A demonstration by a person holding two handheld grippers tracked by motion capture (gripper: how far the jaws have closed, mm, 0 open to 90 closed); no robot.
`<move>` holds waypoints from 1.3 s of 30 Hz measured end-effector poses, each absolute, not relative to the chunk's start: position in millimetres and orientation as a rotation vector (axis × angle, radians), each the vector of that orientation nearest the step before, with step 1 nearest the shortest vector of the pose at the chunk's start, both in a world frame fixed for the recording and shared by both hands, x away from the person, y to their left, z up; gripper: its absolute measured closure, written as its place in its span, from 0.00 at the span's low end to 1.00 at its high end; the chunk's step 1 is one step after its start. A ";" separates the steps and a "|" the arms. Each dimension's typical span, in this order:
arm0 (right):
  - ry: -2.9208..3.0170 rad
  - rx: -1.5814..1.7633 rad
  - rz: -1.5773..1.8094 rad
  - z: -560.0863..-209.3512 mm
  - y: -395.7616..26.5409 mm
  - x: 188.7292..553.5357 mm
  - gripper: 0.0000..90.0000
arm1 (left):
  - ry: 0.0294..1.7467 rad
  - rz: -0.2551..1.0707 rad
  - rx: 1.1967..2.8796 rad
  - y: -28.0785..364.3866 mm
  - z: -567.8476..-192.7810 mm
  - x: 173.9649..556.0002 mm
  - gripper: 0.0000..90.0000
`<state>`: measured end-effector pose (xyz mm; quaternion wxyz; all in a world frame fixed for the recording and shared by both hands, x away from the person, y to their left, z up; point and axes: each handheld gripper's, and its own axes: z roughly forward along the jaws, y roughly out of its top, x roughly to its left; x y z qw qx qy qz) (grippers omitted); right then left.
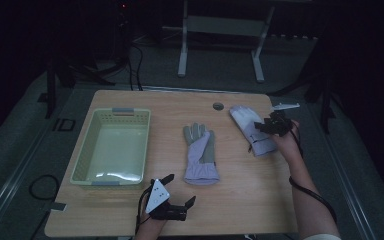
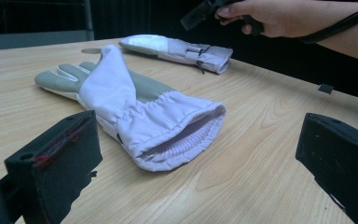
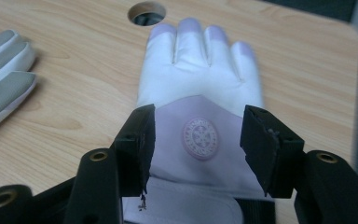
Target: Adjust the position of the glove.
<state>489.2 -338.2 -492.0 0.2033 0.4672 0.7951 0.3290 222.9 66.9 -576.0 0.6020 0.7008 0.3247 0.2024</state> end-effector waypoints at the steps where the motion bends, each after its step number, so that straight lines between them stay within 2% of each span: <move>1: 2.233 1.313 0.939 -495.3 -339.1 491.9 0.50 | 0.750 0.470 1.621 67.0 -576.1 222.7 0.00; 8: 2.317 1.330 0.786 -533.1 -337.9 505.3 0.49 | 0.749 0.467 1.614 67.5 -576.2 222.4 0.00; 11: 2.318 1.366 0.854 -537.8 -342.9 506.7 0.52 | 0.746 0.469 1.616 67.2 -576.2 222.2 0.00; 14: 2.342 1.368 0.890 -537.0 -345.0 505.9 0.68 | 0.744 0.471 1.618 67.1 -576.2 222.1 0.00; 17: 2.320 1.400 0.888 -536.0 -341.9 503.8 0.74 | 0.743 0.471 1.617 67.0 -576.2 222.1 0.00; 19: 2.297 1.423 0.897 -534.3 -340.7 501.0 0.83 | 0.742 0.471 1.617 67.1 -576.2 222.1 0.00; 22: 2.238 1.486 0.910 -527.2 -339.3 493.6 0.88 | 0.743 0.468 1.618 67.1 -576.2 222.2 0.00; 39: 2.002 1.587 0.982 -462.3 -334.1 412.6 0.90 | 0.746 0.475 1.635 65.6 -575.7 222.6 0.00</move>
